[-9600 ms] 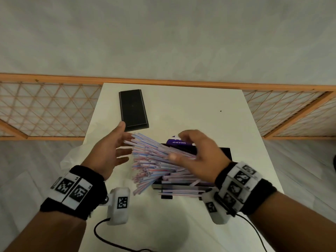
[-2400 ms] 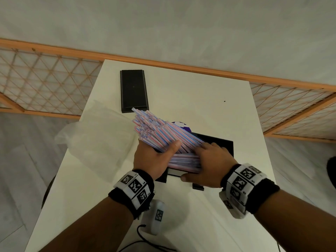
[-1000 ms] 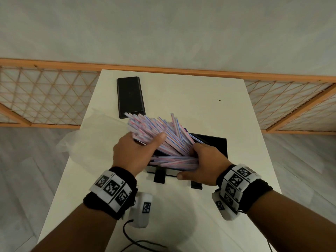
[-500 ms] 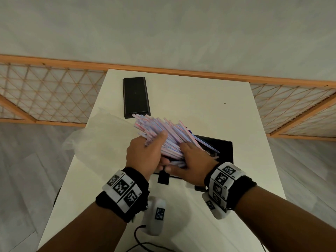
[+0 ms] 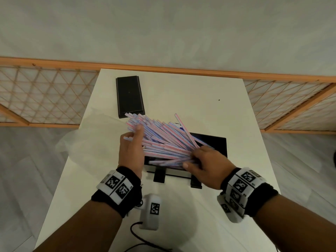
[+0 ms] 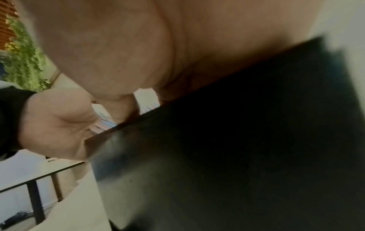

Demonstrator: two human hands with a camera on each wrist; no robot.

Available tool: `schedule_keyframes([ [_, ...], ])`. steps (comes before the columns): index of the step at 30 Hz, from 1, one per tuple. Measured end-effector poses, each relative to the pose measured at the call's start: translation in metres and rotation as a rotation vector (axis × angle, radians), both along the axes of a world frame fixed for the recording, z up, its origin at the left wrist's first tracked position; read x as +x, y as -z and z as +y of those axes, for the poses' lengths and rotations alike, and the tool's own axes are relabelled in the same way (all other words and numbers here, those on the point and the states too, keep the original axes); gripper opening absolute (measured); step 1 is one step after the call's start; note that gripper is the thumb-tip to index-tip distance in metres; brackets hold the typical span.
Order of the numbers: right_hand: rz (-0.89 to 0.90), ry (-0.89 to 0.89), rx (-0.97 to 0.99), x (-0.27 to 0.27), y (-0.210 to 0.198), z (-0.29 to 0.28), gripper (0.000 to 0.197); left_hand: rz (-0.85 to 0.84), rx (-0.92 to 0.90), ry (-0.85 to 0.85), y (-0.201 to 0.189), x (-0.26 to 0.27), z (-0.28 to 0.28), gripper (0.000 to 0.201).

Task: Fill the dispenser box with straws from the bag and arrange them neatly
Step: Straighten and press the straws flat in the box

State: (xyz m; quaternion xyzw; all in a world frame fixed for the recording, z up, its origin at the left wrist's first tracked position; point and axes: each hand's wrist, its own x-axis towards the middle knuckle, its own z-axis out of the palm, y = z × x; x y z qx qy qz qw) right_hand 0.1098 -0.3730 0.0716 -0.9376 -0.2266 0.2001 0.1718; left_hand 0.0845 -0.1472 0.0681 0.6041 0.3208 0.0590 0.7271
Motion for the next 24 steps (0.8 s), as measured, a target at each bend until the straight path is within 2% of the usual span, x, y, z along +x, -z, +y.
schedule_keyframes([
  [2, 0.014, -0.068, 0.122, -0.003, 0.004, 0.006, 0.051, 0.005, -0.115, -0.006, -0.005, 0.001, -0.007, 0.055],
  [4, 0.002, -0.06, 0.213, -0.002, 0.003, 0.01, 0.038, -0.048, -0.094, 0.038, -0.006, 0.001, -0.011, 0.061],
  [5, -0.014, -0.02, 0.226, 0.001, 0.002, 0.008, 0.038, -0.08, -0.072, 0.044, -0.007, 0.0, -0.012, 0.062],
  [7, -0.037, 0.059, 0.142, 0.005, 0.002, 0.004, 0.052, -0.104, -0.117, 0.037, -0.008, -0.002, -0.012, 0.062],
  [9, -0.012, 0.032, 0.055, 0.004, 0.005, 0.007, 0.072, -0.073, -0.181, 0.005, -0.007, -0.002, -0.011, 0.064],
  [14, 0.019, -0.024, 0.032, 0.002, 0.009, 0.023, 0.085, -0.035, -0.128, -0.042, -0.002, -0.003, -0.009, 0.041],
  [16, 0.039, -0.047, -0.044, 0.001, 0.011, 0.026, 0.099, -0.037, -0.137, -0.039, -0.004, -0.003, -0.01, 0.038],
  [18, 0.085, -0.07, -0.131, 0.0, 0.011, 0.031, 0.109, -0.028, -0.124, -0.028, -0.005, -0.003, -0.013, 0.04],
  [21, 0.106, -0.091, -0.174, 0.0, 0.01, 0.044, 0.099, 0.015, -0.097, -0.019, -0.002, -0.002, -0.015, 0.046],
  [24, 0.121, -0.085, -0.185, 0.0, 0.008, 0.055, 0.093, 0.003, -0.1, 0.04, 0.003, -0.002, -0.018, 0.071],
])
